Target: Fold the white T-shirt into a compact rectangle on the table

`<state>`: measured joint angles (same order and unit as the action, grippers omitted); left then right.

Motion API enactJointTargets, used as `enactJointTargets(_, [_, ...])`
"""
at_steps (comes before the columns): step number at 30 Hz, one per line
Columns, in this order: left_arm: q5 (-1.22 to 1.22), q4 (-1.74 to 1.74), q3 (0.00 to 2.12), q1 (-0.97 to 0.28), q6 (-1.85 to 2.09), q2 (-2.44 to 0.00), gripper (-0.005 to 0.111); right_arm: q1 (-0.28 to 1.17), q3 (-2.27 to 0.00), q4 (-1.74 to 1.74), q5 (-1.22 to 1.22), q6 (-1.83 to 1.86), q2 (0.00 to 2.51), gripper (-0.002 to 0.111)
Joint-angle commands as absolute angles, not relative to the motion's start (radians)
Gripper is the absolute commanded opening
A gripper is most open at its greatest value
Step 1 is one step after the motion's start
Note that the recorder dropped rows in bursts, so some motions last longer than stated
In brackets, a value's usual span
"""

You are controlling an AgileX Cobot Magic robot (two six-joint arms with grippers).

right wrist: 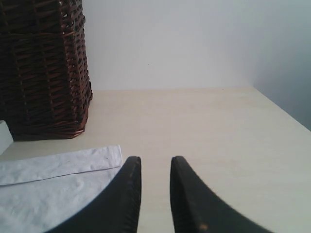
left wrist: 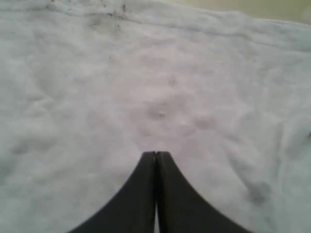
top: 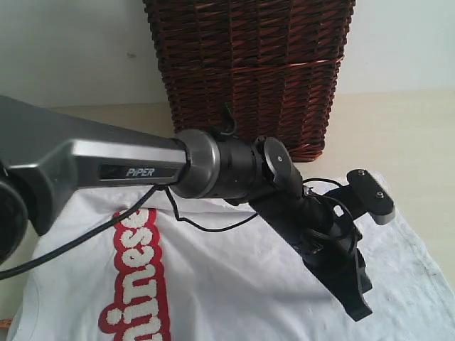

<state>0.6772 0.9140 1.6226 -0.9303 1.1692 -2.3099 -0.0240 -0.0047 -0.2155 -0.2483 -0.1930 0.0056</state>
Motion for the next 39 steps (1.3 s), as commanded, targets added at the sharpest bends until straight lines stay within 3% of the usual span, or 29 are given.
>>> enactJointTargets(1, [0.654, 0.985, 1.657, -0.940, 1.174, -2.335, 0.000, -0.023, 0.000, -0.217, -0.244, -0.185, 0.000, 0.023])
enactJointTargets(6, [0.602, 1.167, 1.690, -0.987, 1.253, -2.348, 0.000, -0.023, 0.000, -0.217, -0.244, -0.185, 0.000, 0.023])
enactJointTargets(10, [0.564, 1.120, 1.727, -0.952, 1.227, -2.296, 0.000, -0.023, 0.000, -0.217, -0.244, -0.185, 0.000, 0.023])
enactJointTargets(19, [0.848, 0.947, 1.690, -0.588, 1.118, -2.246, 0.000, -0.023, 0.000, -0.217, -0.244, -0.185, 0.000, 0.023])
enactJointTargets(22, [0.944, 0.945, 1.690, -0.492, 1.305, -2.217, 0.011, -0.023, 0.000, -0.217, -0.244, -0.185, 0.000, 0.023])
enactJointTargets(27, [1.004, 0.918, 1.676, -0.413, 1.566, -2.202, 0.050, -0.023, 0.000, -0.215, -0.244, -0.185, 0.000, 0.023])
enactJointTargets(34, [1.076, 0.908, 1.575, -0.424, 1.881, -2.231, 0.052, -0.023, 0.000, -0.215, -0.244, -0.185, 0.000, 0.023])
enactJointTargets(39, [0.929, 0.922, 1.527, -0.431, 1.955, -2.249, 0.052, -0.023, 0.000, -0.215, -0.244, -0.185, 0.000, 0.023])
